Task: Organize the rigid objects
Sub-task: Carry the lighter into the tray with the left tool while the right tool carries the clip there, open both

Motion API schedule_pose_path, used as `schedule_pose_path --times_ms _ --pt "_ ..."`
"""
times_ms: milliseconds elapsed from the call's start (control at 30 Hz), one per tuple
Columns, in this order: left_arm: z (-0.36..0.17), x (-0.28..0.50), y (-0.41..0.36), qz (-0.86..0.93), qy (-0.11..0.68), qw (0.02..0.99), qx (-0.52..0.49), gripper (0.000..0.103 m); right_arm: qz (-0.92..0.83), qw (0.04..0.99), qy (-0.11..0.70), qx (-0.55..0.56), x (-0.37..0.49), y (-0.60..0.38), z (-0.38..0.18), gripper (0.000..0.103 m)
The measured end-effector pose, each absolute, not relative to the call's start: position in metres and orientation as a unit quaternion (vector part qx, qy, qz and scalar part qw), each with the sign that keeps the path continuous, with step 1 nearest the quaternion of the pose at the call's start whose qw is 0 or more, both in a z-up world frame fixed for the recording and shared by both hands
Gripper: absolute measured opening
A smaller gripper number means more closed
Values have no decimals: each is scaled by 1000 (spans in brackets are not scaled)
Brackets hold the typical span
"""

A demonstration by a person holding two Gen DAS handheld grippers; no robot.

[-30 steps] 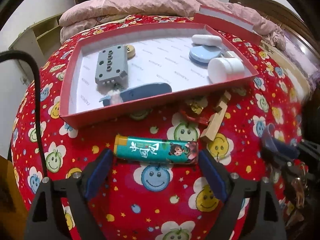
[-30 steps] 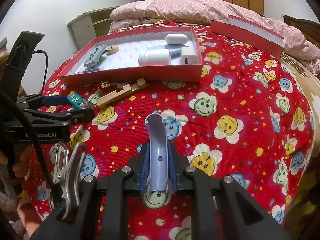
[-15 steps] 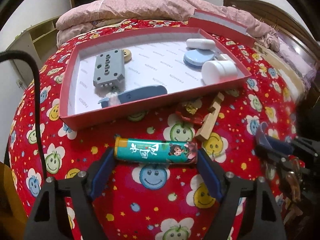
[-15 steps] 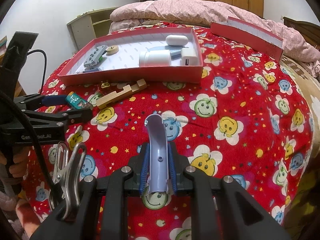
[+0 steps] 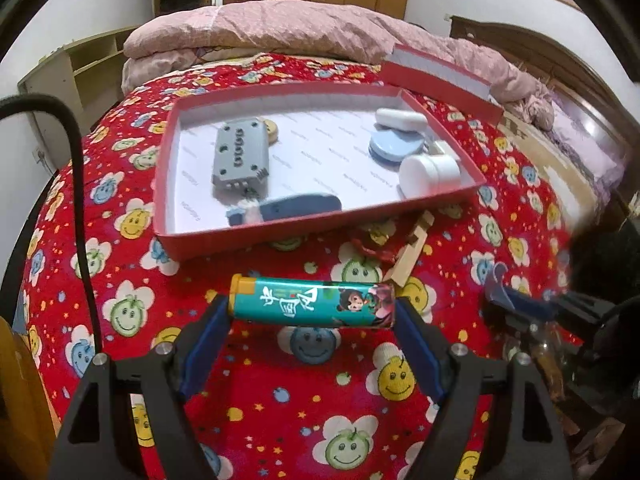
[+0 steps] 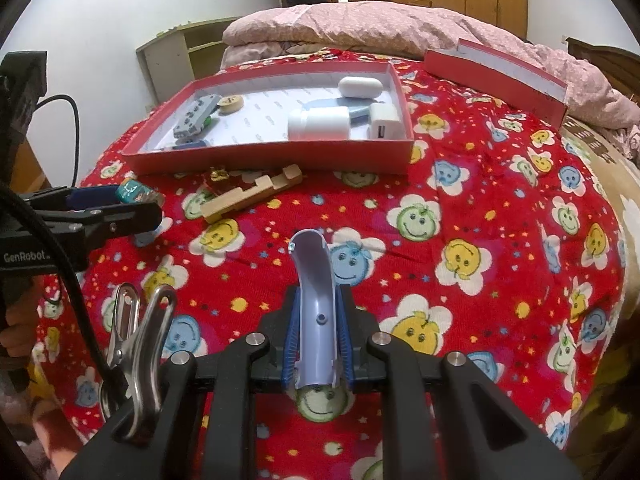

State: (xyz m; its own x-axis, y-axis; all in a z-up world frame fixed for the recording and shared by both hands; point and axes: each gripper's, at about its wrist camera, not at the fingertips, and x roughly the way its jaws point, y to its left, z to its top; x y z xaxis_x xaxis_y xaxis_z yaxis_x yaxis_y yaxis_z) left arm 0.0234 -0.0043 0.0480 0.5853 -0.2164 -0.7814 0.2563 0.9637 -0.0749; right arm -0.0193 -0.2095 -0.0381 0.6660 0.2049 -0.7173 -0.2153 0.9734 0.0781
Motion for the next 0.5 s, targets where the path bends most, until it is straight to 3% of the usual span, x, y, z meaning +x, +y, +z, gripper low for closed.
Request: schedule_pose_path --times_ms 500 --pt "75 37 23 -115 423 898 -24 84 134 914 382 -6 -12 -204 -19 19"
